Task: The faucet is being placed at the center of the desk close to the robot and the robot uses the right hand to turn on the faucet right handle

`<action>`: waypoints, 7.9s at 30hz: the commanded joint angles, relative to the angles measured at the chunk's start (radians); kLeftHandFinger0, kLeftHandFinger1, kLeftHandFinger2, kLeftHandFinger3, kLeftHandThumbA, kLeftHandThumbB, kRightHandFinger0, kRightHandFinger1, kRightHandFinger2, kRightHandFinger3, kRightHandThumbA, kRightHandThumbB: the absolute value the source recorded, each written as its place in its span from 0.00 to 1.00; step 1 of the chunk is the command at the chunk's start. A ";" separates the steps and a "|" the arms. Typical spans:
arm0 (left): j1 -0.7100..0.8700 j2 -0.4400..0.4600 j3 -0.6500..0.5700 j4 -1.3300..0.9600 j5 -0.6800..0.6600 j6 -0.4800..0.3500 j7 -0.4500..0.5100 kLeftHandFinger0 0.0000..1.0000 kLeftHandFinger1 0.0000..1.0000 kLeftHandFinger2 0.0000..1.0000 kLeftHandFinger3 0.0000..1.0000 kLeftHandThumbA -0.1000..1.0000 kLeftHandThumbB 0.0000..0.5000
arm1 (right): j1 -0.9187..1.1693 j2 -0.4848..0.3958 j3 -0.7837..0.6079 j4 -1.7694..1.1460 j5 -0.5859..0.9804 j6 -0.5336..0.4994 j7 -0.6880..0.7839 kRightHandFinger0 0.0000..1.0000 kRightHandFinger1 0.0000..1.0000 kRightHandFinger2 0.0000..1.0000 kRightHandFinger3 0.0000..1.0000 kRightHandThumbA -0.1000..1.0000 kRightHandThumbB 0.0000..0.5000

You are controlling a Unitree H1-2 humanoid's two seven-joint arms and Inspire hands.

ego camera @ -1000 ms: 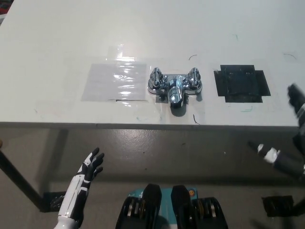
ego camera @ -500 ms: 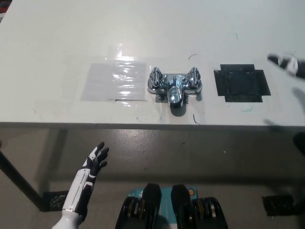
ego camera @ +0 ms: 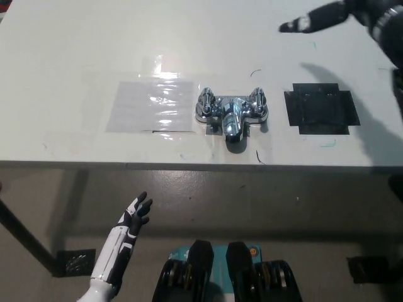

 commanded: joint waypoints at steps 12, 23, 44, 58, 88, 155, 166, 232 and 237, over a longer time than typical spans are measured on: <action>-0.008 0.036 -0.022 0.041 0.040 -0.074 -0.010 1.00 1.00 1.00 1.00 1.00 0.25 | -0.422 0.176 0.302 0.581 -0.195 0.039 0.106 1.00 1.00 1.00 1.00 1.00 0.34; -0.005 0.029 -0.025 0.018 0.043 -0.052 -0.009 1.00 1.00 1.00 1.00 1.00 0.28 | -0.461 0.246 0.327 0.826 -0.177 -0.039 0.123 1.00 1.00 1.00 1.00 1.00 0.27; -0.010 0.035 -0.028 0.009 0.061 -0.036 -0.013 1.00 1.00 1.00 1.00 1.00 0.30 | -0.382 0.255 0.240 0.895 -0.140 -0.035 0.068 1.00 1.00 1.00 1.00 1.00 0.27; -0.010 0.036 -0.022 0.009 0.047 -0.025 -0.018 1.00 1.00 1.00 1.00 1.00 0.34 | -0.341 0.275 0.305 0.896 -0.238 -0.039 -0.087 1.00 1.00 1.00 1.00 1.00 0.45; -0.029 0.035 -0.012 0.005 0.048 -0.025 -0.017 1.00 1.00 1.00 1.00 1.00 0.35 | -0.325 0.315 0.360 0.916 -0.272 -0.044 -0.102 1.00 1.00 1.00 1.00 1.00 0.42; -0.047 0.041 0.000 0.001 0.047 -0.021 -0.015 1.00 1.00 1.00 1.00 1.00 0.31 | -0.309 0.188 0.484 0.977 -0.360 -0.024 -0.143 1.00 1.00 1.00 1.00 0.73 0.51; -0.054 0.041 0.003 0.020 0.040 -0.042 -0.013 1.00 1.00 1.00 1.00 1.00 0.26 | -0.315 0.174 0.503 0.979 -0.388 -0.009 -0.171 1.00 1.00 1.00 1.00 0.70 0.57; -0.227 0.044 0.031 0.087 -0.019 0.002 -0.025 1.00 1.00 1.00 1.00 1.00 0.23 | 0.886 0.082 -0.377 -1.364 0.140 -0.584 -0.378 1.00 1.00 1.00 1.00 1.00 0.33; -0.242 0.046 0.034 0.092 -0.017 -0.003 -0.022 1.00 1.00 1.00 1.00 1.00 0.22 | 0.963 0.130 -0.355 -1.364 0.113 -0.630 -0.392 1.00 1.00 1.00 1.00 1.00 0.31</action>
